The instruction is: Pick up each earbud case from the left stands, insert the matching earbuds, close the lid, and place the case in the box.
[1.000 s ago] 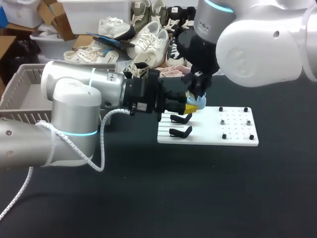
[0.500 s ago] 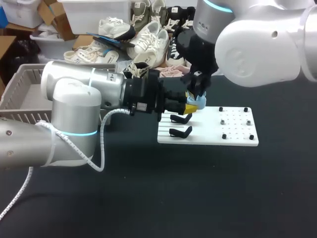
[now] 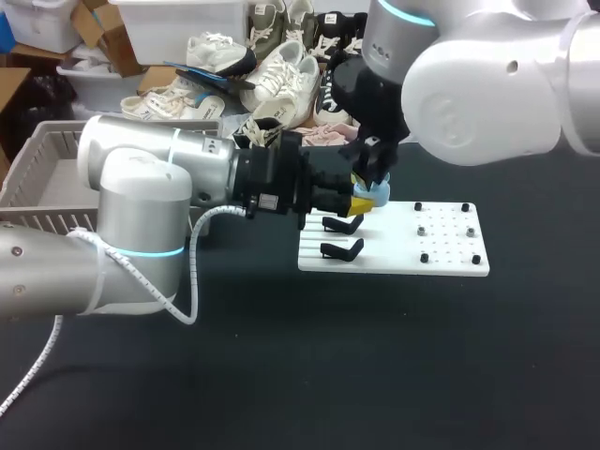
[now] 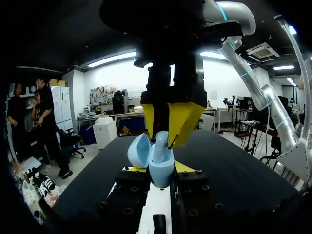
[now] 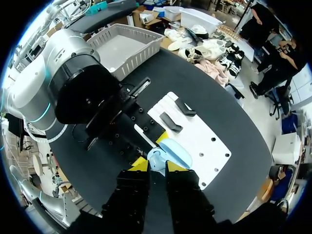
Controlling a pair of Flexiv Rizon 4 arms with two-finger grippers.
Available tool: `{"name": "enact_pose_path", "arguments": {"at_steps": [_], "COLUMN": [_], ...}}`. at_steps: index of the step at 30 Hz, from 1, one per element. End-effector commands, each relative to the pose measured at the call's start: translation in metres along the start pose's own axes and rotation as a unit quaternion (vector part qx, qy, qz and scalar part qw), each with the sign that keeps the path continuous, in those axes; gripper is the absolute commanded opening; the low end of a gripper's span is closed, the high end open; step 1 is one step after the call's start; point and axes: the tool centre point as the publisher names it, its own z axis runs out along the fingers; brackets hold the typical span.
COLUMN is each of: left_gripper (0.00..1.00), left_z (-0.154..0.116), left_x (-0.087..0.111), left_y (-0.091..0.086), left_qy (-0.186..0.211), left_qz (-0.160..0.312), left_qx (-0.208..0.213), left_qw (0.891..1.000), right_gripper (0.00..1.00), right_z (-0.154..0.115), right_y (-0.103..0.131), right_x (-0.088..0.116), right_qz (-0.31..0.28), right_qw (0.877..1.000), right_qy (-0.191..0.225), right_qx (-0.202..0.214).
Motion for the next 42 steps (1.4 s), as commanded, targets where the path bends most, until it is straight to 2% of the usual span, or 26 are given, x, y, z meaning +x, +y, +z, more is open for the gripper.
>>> {"name": "enact_pose_path", "arguments": {"at_steps": [1, 14, 18, 23, 36, 42], "left_gripper": [0.00, 0.00, 0.00, 0.00, 0.00, 0.00], "left_z": [-0.001, -0.001, -0.001, -0.001, -0.001, -0.001], "left_x": [0.000, 0.000, 0.000, 0.000, 0.000, 0.000], "left_y": [0.001, 0.001, 0.001, 0.001, 0.001, 0.001], "left_qy": [0.000, 0.000, 0.000, 0.000, 0.000, 0.000], "left_qz": [0.000, 0.000, 0.000, 0.000, 0.000, 0.000], "left_qx": [0.002, 0.002, 0.002, 0.002, 0.002, 0.002], "left_qw": [1.000, 1.000, 1.000, 1.000, 1.000, 1.000], "right_gripper": [0.00, 0.00, 0.19, 0.26, 0.27, 0.29], "right_z": [0.002, 0.002, 0.002, 0.002, -0.002, -0.016], "right_y": [0.000, 0.000, 0.000, 0.000, 0.001, -0.003], "right_x": [-0.002, -0.002, -0.002, -0.002, -0.001, -0.003], "right_qz": [0.000, -0.001, 0.001, 0.001, 0.003, 0.008], "right_qw": [1.000, 1.000, 1.000, 1.000, 1.000, 1.000], "right_qy": [0.004, 0.008, 0.009, 0.009, 0.008, -0.013], "right_qx": [0.000, 0.002, 0.003, 0.003, 0.006, 0.015]}}
